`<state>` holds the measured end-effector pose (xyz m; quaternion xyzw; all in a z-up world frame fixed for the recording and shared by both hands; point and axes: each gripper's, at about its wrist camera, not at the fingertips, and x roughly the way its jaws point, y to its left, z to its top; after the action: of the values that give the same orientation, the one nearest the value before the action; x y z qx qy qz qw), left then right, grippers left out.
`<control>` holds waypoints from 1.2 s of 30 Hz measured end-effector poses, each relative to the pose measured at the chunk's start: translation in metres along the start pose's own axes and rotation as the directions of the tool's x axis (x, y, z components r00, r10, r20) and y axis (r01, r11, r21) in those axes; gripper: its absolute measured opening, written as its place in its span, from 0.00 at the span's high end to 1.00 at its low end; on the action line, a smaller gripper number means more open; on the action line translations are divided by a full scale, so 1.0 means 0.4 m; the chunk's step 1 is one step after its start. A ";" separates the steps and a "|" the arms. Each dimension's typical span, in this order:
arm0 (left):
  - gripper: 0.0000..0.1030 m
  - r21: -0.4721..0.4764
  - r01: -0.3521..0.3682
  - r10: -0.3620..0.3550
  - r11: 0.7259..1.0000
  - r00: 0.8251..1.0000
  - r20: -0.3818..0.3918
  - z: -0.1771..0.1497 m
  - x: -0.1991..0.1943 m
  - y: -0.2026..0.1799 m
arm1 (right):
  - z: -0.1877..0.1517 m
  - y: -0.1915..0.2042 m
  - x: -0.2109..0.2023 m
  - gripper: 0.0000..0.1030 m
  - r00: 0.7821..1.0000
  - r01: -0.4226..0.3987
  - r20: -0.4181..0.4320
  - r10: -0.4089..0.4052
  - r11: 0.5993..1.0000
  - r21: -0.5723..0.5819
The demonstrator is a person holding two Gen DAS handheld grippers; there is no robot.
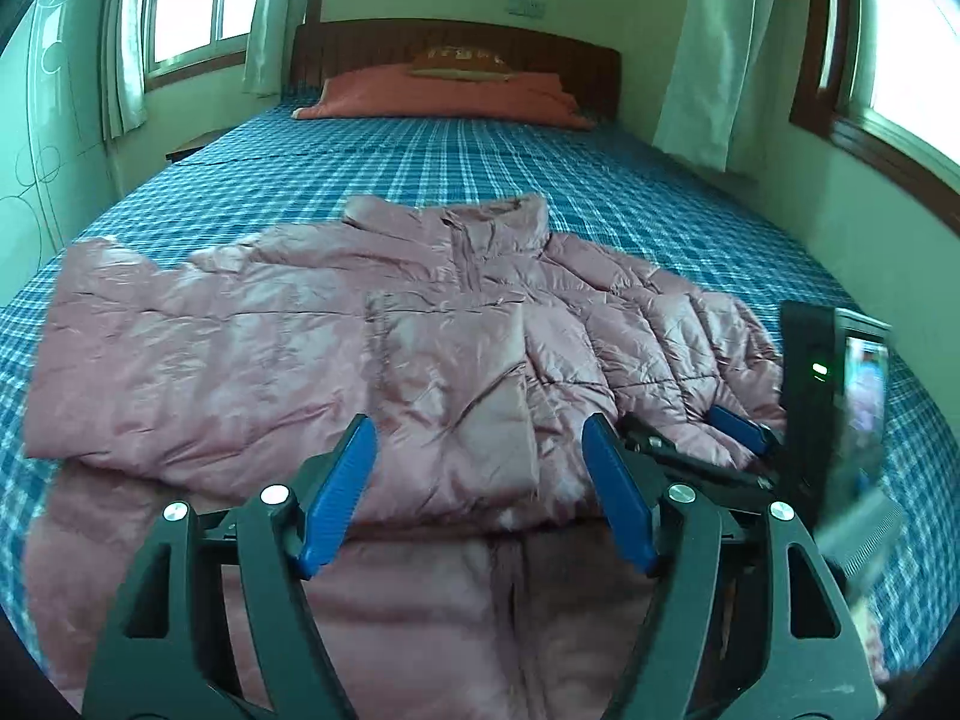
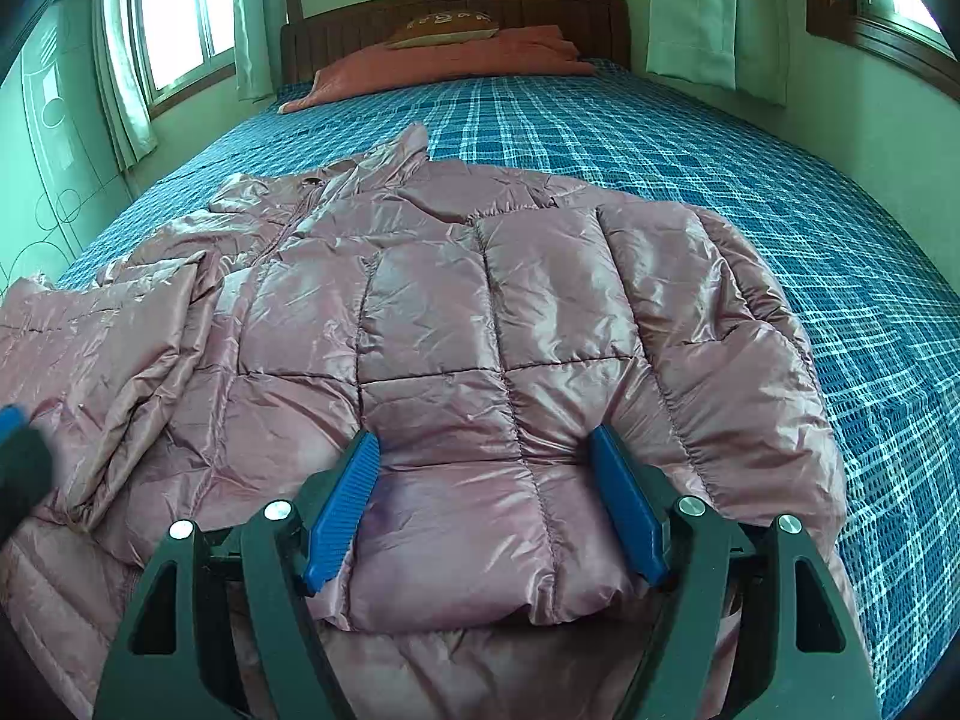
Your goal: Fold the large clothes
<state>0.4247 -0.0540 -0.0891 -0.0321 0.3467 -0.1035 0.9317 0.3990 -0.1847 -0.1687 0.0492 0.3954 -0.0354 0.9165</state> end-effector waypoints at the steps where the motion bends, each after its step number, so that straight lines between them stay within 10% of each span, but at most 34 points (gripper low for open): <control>1: 0.30 -0.012 0.004 -0.004 1.000 1.000 0.008 -0.005 -0.025 0.018 | 0.003 -0.002 -0.006 0.30 1.000 -0.004 -0.002 0.004 1.000 0.007; 17: 0.26 -0.208 -0.207 0.217 0.956 0.976 0.031 -0.099 -0.229 0.437 | 0.035 0.252 -0.027 0.30 0.960 -0.259 -0.096 0.265 0.964 0.064; 21: 0.26 -0.211 -0.225 0.237 0.951 0.971 0.030 -0.111 -0.249 0.479 | 0.027 0.273 -0.027 0.80 0.957 -0.272 -0.090 0.277 0.960 0.068; 36: 0.26 -0.200 -0.228 0.238 0.953 0.971 0.025 -0.057 -0.203 0.494 | 0.090 -0.014 -0.075 0.89 0.999 0.006 0.045 -0.008 0.999 0.033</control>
<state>0.3837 0.1567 -0.0805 -0.0848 0.3339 0.0424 0.9378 0.4039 -0.1938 -0.1225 0.0620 0.3741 -0.0462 0.9242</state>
